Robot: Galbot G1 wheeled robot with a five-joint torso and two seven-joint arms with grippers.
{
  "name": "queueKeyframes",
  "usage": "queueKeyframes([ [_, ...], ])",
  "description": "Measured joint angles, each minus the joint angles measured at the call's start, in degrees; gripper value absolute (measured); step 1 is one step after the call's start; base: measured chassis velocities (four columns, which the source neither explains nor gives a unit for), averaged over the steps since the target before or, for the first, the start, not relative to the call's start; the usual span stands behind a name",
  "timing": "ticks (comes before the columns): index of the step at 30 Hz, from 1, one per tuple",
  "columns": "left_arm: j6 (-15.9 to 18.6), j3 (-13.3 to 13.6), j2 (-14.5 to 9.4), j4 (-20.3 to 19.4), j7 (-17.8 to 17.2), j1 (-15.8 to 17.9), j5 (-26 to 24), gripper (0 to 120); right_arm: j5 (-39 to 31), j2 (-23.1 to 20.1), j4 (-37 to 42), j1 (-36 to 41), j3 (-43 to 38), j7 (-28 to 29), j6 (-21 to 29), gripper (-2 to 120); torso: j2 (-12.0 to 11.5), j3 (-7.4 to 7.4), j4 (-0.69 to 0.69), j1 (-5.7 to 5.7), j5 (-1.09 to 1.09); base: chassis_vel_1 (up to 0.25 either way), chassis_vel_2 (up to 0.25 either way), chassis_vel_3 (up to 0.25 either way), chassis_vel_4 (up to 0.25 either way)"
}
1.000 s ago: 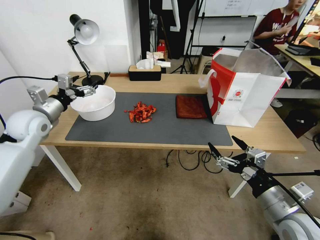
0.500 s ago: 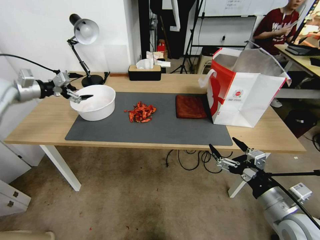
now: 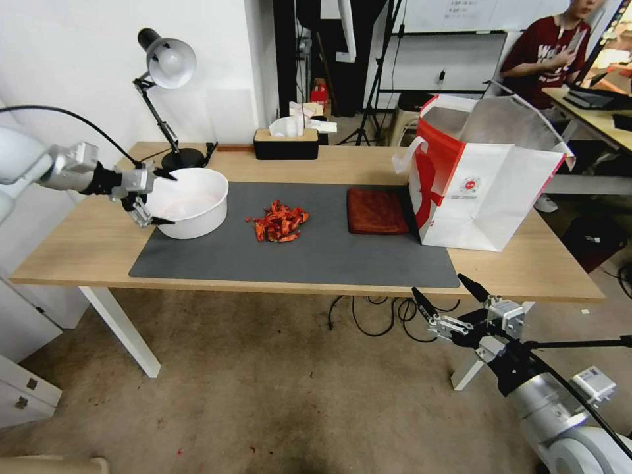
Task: Sweep shrimp from table into container with towel, then put container into takeout bag.
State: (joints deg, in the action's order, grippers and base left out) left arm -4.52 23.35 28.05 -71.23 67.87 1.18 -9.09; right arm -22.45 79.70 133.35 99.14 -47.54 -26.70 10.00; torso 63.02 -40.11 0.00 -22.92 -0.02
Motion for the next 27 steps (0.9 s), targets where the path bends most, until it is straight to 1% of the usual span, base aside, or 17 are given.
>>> queueKeyframes([
  [1,-0.12,1.21,0.08,0.36,-0.04,0.35,0.24,100,0.00,0.11,0.00,0.04,0.04,-0.01,-0.05,100,0.00,0.00,0.00,0.00,0.01,0.000,0.000,0.000,0.000],
  [2,-0.12,1.21,0.08,0.36,-0.04,0.35,0.24,100,0.00,0.11,0.00,0.04,0.04,-0.01,-0.05,100,0.00,0.00,0.00,0.00,0.01,0.000,0.000,0.000,0.000],
  [3,-0.83,3.21,0.12,1.01,-0.10,0.99,0.49,100,0.00,0.24,0.01,0.09,0.11,-0.01,-0.07,100,0.00,0.01,0.00,0.00,0.03,0.000,0.000,0.000,0.000],
  [5,-2.02,6.11,0.25,2.05,-0.11,2.11,0.70,100,0.04,0.42,0.02,0.10,0.25,-0.02,-0.08,100,0.00,0.00,0.00,0.00,-0.01,0.000,0.000,0.000,0.000],
  [6,-2.02,6.11,0.25,2.05,-0.11,2.11,0.70,100,0.04,0.42,0.02,0.10,0.25,-0.02,-0.08,100,0.00,0.00,0.00,0.00,-0.01,0.000,0.000,0.000,0.000],
  [7,-2.28,7.58,0.39,2.47,-0.17,2.87,0.55,100,0.12,0.56,0.02,0.10,0.35,-0.02,-0.08,100,0.00,0.00,0.01,0.00,0.00,0.000,0.000,0.000,0.000],
  [9,-2.47,9.19,1.22,3.60,-0.46,4.05,0.30,100,0.30,0.91,-0.12,0.09,0.60,-0.05,-0.12,100,0.00,0.00,0.01,0.00,0.01,0.000,0.000,0.000,0.000],
  [12,-2.49,9.90,1.96,4.41,-0.62,4.81,0.29,100,0.42,1.18,-0.22,0.09,0.77,-0.07,-0.15,100,0.00,0.00,0.01,0.00,0.01,0.000,0.000,0.000,0.000],
  [14,-2.50,11.53,3.47,5.97,-0.76,6.12,0.42,100,0.53,1.60,-0.28,0.10,0.91,-0.09,-0.20,100,0.00,0.00,-0.01,0.00,0.02,0.000,0.000,0.000,0.000],
  [15,-2.50,11.53,3.47,5.97,-0.76,6.12,0.42,100,0.53,1.60,-0.28,0.10,0.91,-0.09,-0.20,100,0.00,0.00,-0.01,0.00,0.02,0.000,0.000,0.000,0.000],
  [17,-2.51,12.53,4.79,7.24,-0.80,6.98,0.79,100,0.55,1.73,-0.31,0.11,0.91,-0.09,-0.22,100,0.00,0.00,0.00,0.00,0.02,0.000,0.000,0.000,0.000],
  [18,-2.89,13.06,6.11,8.66,-0.86,7.62,1.63,100,0.55,1.74,-0.38,0.12,0.83,-0.09,-0.25,100,0.00,0.00,0.00,0.00,0.02,0.000,0.000,0.000,0.000],
  [19,-2.89,13.06,6.11,8.66,-0.86,7.62,1.63,100,0.55,1.74,-0.38,0.12,0.83,-0.09,-0.25,100,0.00,0.00,0.00,0.00,0.02,0.000,0.000,0.000,0.000],
  [21,-4.15,13.23,7.61,10.69,-0.47,8.33,3.21,100,0.53,1.68,-0.59,0.16,0.53,-0.09,-0.35,100,0.00,0.00,-0.02,0.00,0.02,0.000,0.000,0.000,0.000],
  [23,-4.35,13.23,7.79,10.99,-0.26,8.44,3.59,100,0.52,1.66,-0.65,0.16,0.47,-0.09,-0.38,100,0.00,0.00,-0.03,0.00,0.02,0.000,0.000,0.000,0.000],
  [25,-5.63,13.61,8.37,12.10,0.91,9.14,5.53,100,0.50,1.59,-1.08,0.11,0.40,-0.09,-0.54,100,0.00,0.00,0.01,0.00,0.02,0.000,0.000,0.000,0.000],
  [27,-5.95,13.82,8.49,12.25,1.42,9.35,6.11,100,0.51,1.59,-1.27,0.01,0.46,-0.09,-0.59,100,0.00,0.00,0.01,0.00,0.02,0.000,0.000,0.000,0.000],
])
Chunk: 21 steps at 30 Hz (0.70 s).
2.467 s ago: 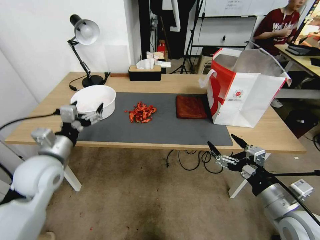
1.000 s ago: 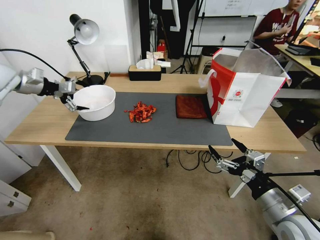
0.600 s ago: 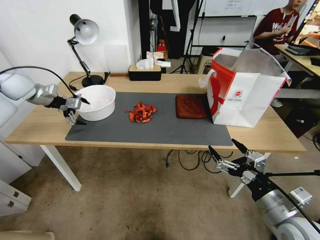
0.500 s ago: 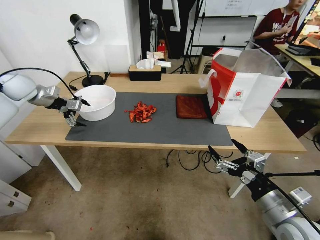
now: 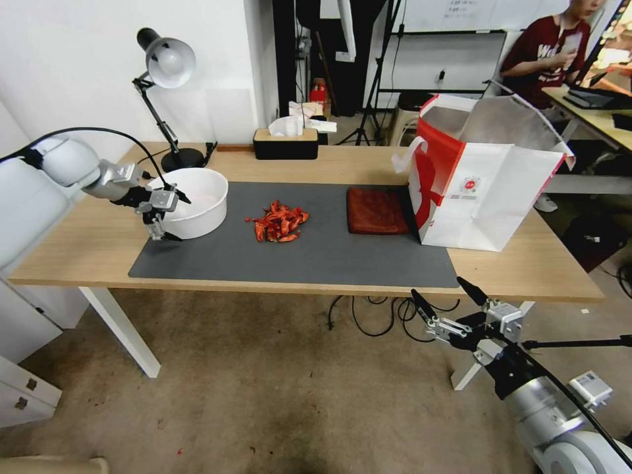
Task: Sweep shrimp from table into container with towel, then put container into takeout bag.
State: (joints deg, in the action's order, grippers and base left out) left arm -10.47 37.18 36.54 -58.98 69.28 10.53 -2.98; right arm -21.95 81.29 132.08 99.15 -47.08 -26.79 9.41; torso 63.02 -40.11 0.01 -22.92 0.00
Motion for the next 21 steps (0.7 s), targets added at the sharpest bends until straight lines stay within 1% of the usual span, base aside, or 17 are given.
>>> queueKeyframes([
  [4,-0.12,0.49,0.28,-0.09,0.76,0.26,0.51,98,0.09,0.05,-0.43,-0.41,0.40,0.00,-0.02,100,0.00,0.00,0.00,0.00,0.00,0.000,0.000,0.000,0.000],
  [5,-0.04,0.53,0.44,-0.15,0.89,0.26,0.52,94,0.16,0.05,-0.64,-0.60,0.61,0.01,-0.02,100,0.00,0.00,-0.02,0.00,0.00,0.000,0.000,0.000,0.000],
  [6,0.08,0.56,0.51,-0.16,1.01,0.27,0.51,91,0.20,0.05,-0.79,-0.69,0.71,0.01,-0.02,100,0.00,0.00,-0.02,0.00,0.00,0.000,0.000,0.000,0.000],
  [7,0.23,0.68,0.57,-0.15,1.14,0.27,0.51,84,0.25,0.04,-0.95,-0.75,0.76,0.01,-0.02,100,0.00,0.00,-0.02,0.00,0.00,0.000,0.000,0.000,0.000],
  [9,0.27,0.74,0.60,-0.11,1.19,0.27,0.52,83,0.26,0.04,-1.02,-0.77,0.78,0.01,-0.02,100,0.00,0.00,-0.02,-0.01,0.00,0.000,0.000,0.000,0.000],
  [10,0.37,0.89,0.67,0.13,1.43,0.26,0.71,77,0.27,0.04,-1.09,-0.76,0.78,0.02,-0.02,100,0.00,0.00,-0.02,0.00,0.00,0.000,0.000,0.000,0.000],
  [11,0.37,0.89,0.67,0.13,1.43,0.26,0.71,77,0.27,0.04,-1.09,-0.76,0.78,0.02,-0.02,100,0.00,0.00,-0.02,0.00,0.00,0.000,0.000,0.000,0.000],
  [15,0.69,1.18,0.79,0.65,1.89,0.31,1.00,56,0.21,-0.01,-1.09,-0.40,0.63,0.02,-0.46,100,0.00,0.00,-0.01,0.00,0.00,0.000,0.000,0.000,0.000],
  [16,0.69,1.18,0.79,0.65,1.89,0.31,1.00,56,0.21,-0.01,-1.09,-0.40,0.63,0.02,-0.46,100,0.00,0.00,-0.01,0.00,0.00,0.000,0.000,0.000,0.000],
  [19,0.56,1.28,1.26,1.28,1.95,0.76,3.21,43,0.17,0.01,-1.13,-0.28,0.66,0.01,-1.01,100,0.00,0.00,-0.01,0.00,0.00,0.000,0.000,0.000,0.000],
  [20,0.56,1.28,1.26,1.28,1.95,0.76,3.21,43,0.17,0.01,-1.13,-0.28,0.66,0.01,-1.01,100,0.00,0.00,-0.01,0.00,0.00,0.000,0.000,0.000,0.000],
  [21,0.49,1.33,1.37,1.39,1.98,1.00,3.43,38,0.17,0.08,-1.13,-0.25,0.70,0.01,-1.05,100,0.00,0.00,-0.02,0.00,-0.01,0.000,0.000,0.000,0.000],
])
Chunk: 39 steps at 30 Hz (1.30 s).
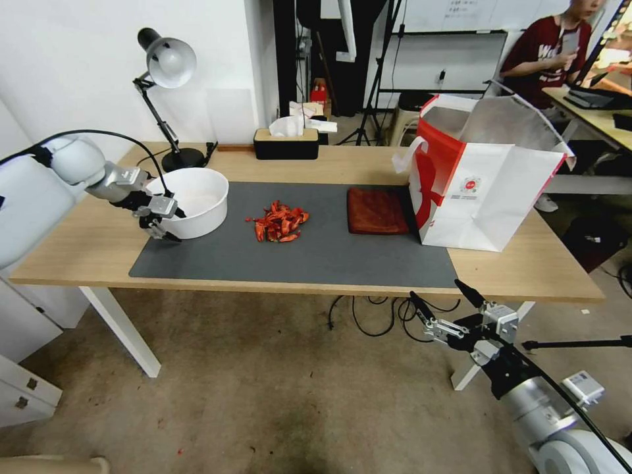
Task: Sweep shrimp from table into container with towel, then put container into takeout bag.
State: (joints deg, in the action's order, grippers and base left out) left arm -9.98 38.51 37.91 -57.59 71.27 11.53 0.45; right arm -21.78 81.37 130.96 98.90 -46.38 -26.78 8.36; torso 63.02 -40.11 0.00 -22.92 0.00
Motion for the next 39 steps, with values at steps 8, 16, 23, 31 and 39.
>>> queueKeyframes([
  [8,-0.08,1.07,-0.29,-0.80,0.25,0.71,0.47,10,0.01,0.40,0.00,0.35,0.00,-0.20,-0.21,100,0.00,0.00,0.01,0.00,0.00,0.000,0.000,0.000,0.000],
  [16,-1.45,-0.03,-0.85,-1.20,0.22,0.10,1.59,0,0.03,0.52,0.04,0.48,-0.24,-0.30,-0.23,100,0.00,0.00,0.00,0.00,0.01,0.000,0.000,0.000,0.000],
  [23,-4.92,-4.72,-3.13,-2.97,0.18,-3.00,3.11,0,0.08,0.81,0.09,0.74,-0.19,-0.33,-0.30,100,0.00,0.00,-0.02,0.00,0.00,0.000,0.000,0.000,0.000],
  [31,-11.14,-15.40,-9.50,-11.79,-0.49,-10.41,2.69,0,0.06,0.69,-0.15,0.72,-0.16,-0.37,-0.54,100,0.00,0.00,0.01,0.00,-0.01,0.000,0.000,0.000,0.000],
  [39,-17.12,-33.33,-17.50,-31.67,-0.16,-30.10,-0.69,0,-0.02,0.06,-0.78,0.24,0.12,-0.37,-0.58,100,0.00,0.01,0.01,0.00,-0.02,0.000,0.000,0.000,0.000],
])
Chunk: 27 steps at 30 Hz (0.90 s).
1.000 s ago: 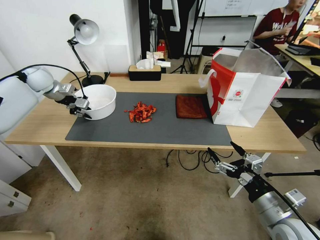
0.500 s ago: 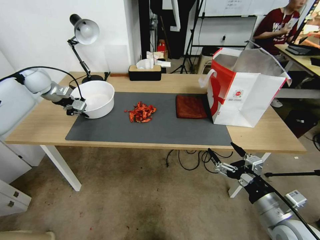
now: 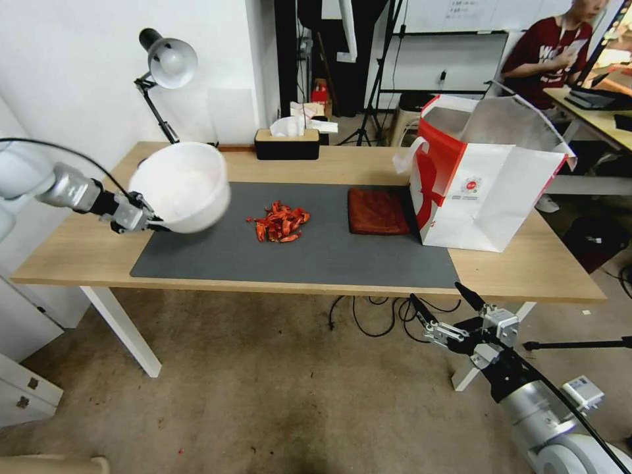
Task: Sweep shrimp from table into container with towel, then put container into takeout bag.
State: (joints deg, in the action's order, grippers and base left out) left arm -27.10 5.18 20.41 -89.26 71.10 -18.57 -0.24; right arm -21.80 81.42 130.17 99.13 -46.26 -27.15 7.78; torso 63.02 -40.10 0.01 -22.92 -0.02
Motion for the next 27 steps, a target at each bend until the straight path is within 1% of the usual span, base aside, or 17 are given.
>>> queueKeyframes([
  [1,-0.56,-3.47,-1.23,-3.15,0.32,-4.11,-0.48,0,0.00,-0.02,-0.09,-0.04,0.19,0.00,0.00,100,0.00,0.00,0.02,0.00,0.01,0.000,0.000,0.000,0.000],
  [2,-1.01,-5.13,-2.05,-5.29,0.48,-6.22,-0.65,0,0.00,-0.04,-0.14,-0.05,0.31,0.00,0.00,100,0.01,0.01,0.03,0.00,0.03,0.000,0.000,0.000,0.000],
  [3,-1.01,-5.13,-2.05,-5.29,0.48,-6.22,-0.65,0,0.00,-0.04,-0.14,-0.05,0.31,0.00,0.00,100,0.01,0.01,0.03,0.00,0.03,0.000,0.000,0.000,0.000],
  [5,-2.47,-8.77,-3.45,-10.61,0.72,-10.88,-0.41,0,0.00,-0.06,-0.17,-0.05,0.55,0.00,0.01,100,0.01,0.01,0.00,0.01,0.02,0.000,0.000,0.000,0.000],
  [7,-3.84,-10.34,-4.45,-14.98,0.73,-13.75,0.89,0,-0.01,-0.10,-0.18,-0.04,0.66,0.00,0.05,100,0.00,0.00,-0.03,0.01,0.04,0.000,0.000,0.000,0.000],
  [8,-3.84,-10.34,-4.45,-14.98,0.73,-13.75,0.89,0,-0.01,-0.10,-0.18,-0.04,0.66,0.00,0.05,100,0.00,0.00,-0.03,0.01,0.04,0.000,0.000,0.000,0.000],
  [12,-6.29,-11.18,-5.22,-21.11,0.78,-16.91,4.60,0,-0.03,-0.11,-0.26,-0.09,0.82,0.01,0.08,100,0.00,0.00,-0.01,0.00,0.03,0.000,0.000,0.000,0.000],
  [13,-6.29,-11.18,-5.22,-21.11,0.78,-16.91,4.60,0,-0.03,-0.11,-0.26,-0.09,0.82,0.01,0.08,100,0.00,0.00,-0.01,0.00,0.03,0.000,0.000,0.000,0.000],
  [15,-6.89,-11.24,-5.25,-23.78,0.74,-18.95,6.59,0,-0.09,-0.09,-0.45,-0.10,0.83,0.01,0.08,100,0.00,0.00,-0.02,0.00,0.03,0.000,0.000,0.000,0.000],
  [16,-7.29,-11.24,-5.18,-24.65,0.66,-19.90,7.69,0,-0.11,-0.09,-0.52,-0.10,0.82,0.02,0.08,100,0.00,0.00,-0.02,0.01,0.04,0.000,0.000,0.000,0.000],
  [17,-7.29,-11.24,-5.18,-24.65,0.66,-19.90,7.69,0,-0.11,-0.09,-0.52,-0.10,0.82,0.02,0.08,100,0.00,0.00,-0.02,0.01,0.04,0.000,0.000,0.000,0.000],
  [21,-9.90,-11.18,-3.85,-27.77,-0.26,-25.46,14.75,0,-0.41,-0.39,-0.87,-0.13,0.45,0.06,0.08,100,0.00,0.00,-0.01,0.00,0.03,0.000,0.000,0.000,0.000],
  [22,-9.90,-11.18,-3.85,-27.77,-0.26,-25.46,14.75,0,-0.41,-0.39,-0.87,-0.13,0.45,0.06,0.08,100,0.00,0.00,-0.01,0.00,0.03,0.000,0.000,0.000,0.000],
  [23,-10.67,-11.48,-3.47,-28.83,-0.42,-26.74,16.62,0,-0.51,-0.49,-0.96,-0.16,0.33,0.07,0.08,100,0.00,-0.01,-0.01,0.00,0.02,0.000,0.000,0.000,0.000],
  [25,-11.54,-11.97,-3.08,-31.37,-0.54,-28.10,18.95,0,-0.72,-0.69,-1.26,-0.18,0.07,0.12,0.08,100,0.00,0.00,-0.01,0.00,0.02,0.000,0.000,0.000,0.000],
  [26,-11.54,-11.97,-3.08,-31.37,-0.54,-28.10,18.95,0,-0.72,-0.69,-1.26,-0.18,0.07,0.12,0.08,100,0.00,0.00,-0.01,0.00,0.02,0.000,0.000,0.000,0.000],
  [27,-11.70,-12.05,-2.94,-32.91,-0.65,-28.30,19.73,0,-0.76,-0.72,-1.48,-0.22,0.01,0.14,0.07,100,0.00,0.00,-0.01,0.01,0.04,0.000,0.000,0.000,0.000],
])
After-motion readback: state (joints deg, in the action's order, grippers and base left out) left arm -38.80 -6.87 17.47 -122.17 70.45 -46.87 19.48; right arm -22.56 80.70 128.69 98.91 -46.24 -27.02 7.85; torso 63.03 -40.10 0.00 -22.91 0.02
